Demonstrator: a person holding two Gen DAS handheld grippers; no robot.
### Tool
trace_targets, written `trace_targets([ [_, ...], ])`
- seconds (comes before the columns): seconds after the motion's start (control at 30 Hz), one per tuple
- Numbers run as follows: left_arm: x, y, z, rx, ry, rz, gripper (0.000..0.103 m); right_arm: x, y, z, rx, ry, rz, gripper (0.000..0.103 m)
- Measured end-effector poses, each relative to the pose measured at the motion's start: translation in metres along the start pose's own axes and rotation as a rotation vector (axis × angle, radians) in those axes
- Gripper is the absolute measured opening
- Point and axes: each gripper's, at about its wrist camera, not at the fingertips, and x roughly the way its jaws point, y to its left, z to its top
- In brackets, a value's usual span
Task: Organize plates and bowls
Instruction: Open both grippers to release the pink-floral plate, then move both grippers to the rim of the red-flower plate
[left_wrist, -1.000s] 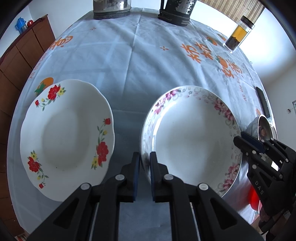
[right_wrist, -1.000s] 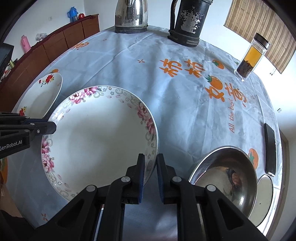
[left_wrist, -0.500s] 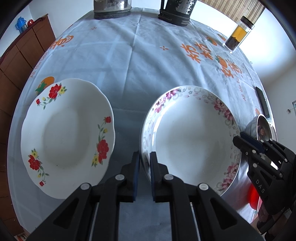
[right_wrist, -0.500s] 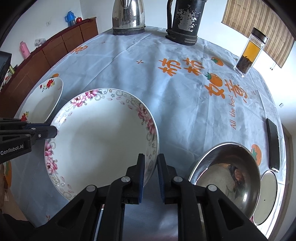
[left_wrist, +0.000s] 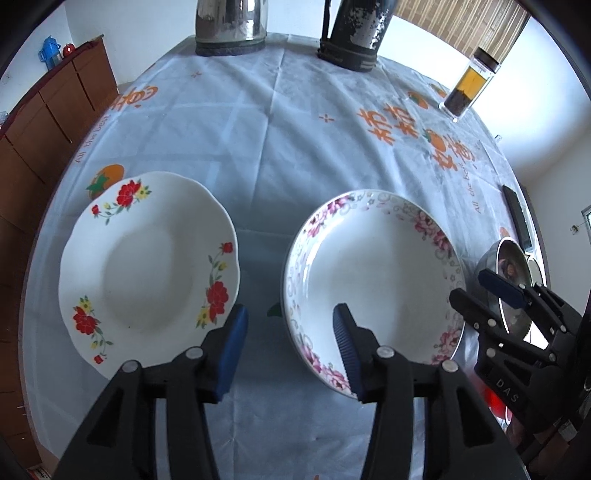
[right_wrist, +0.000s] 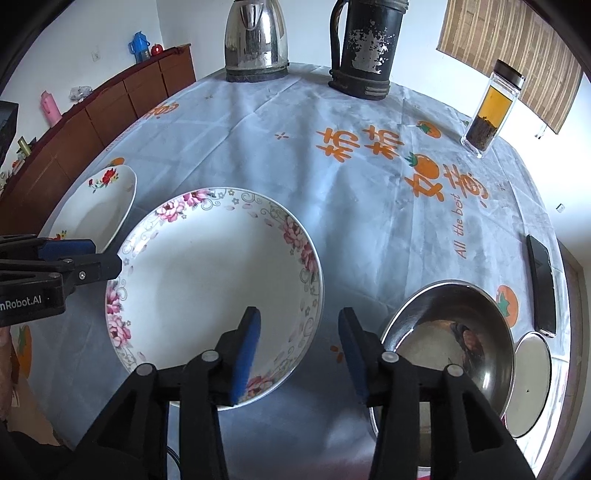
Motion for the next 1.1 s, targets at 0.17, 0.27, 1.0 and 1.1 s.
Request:
trace_targets([
  [0.17,-0.007,0.005,-0.005,-0.013,-0.008,0.004,0.052,-0.006,0.005,-0.001,-0.006,-0.009,0.009,0.050],
  [0.27,-0.012,0.011,-0.009,-0.030,-0.016,0.009,0.052,-0.010,0.008,-0.001,-0.006,-0.019,0.012,0.056],
  [1.0,-0.037,0.084,-0.039,-0.201,-0.054,0.094,0.053,-0.021,0.057,0.008,-0.085,-0.051,0.112,0.057],
  [1.1,-0.038,0.097,-0.040,-0.227,-0.053,0.102,0.053,-0.020,0.065,0.013,-0.093,-0.052,0.121,0.057],
])
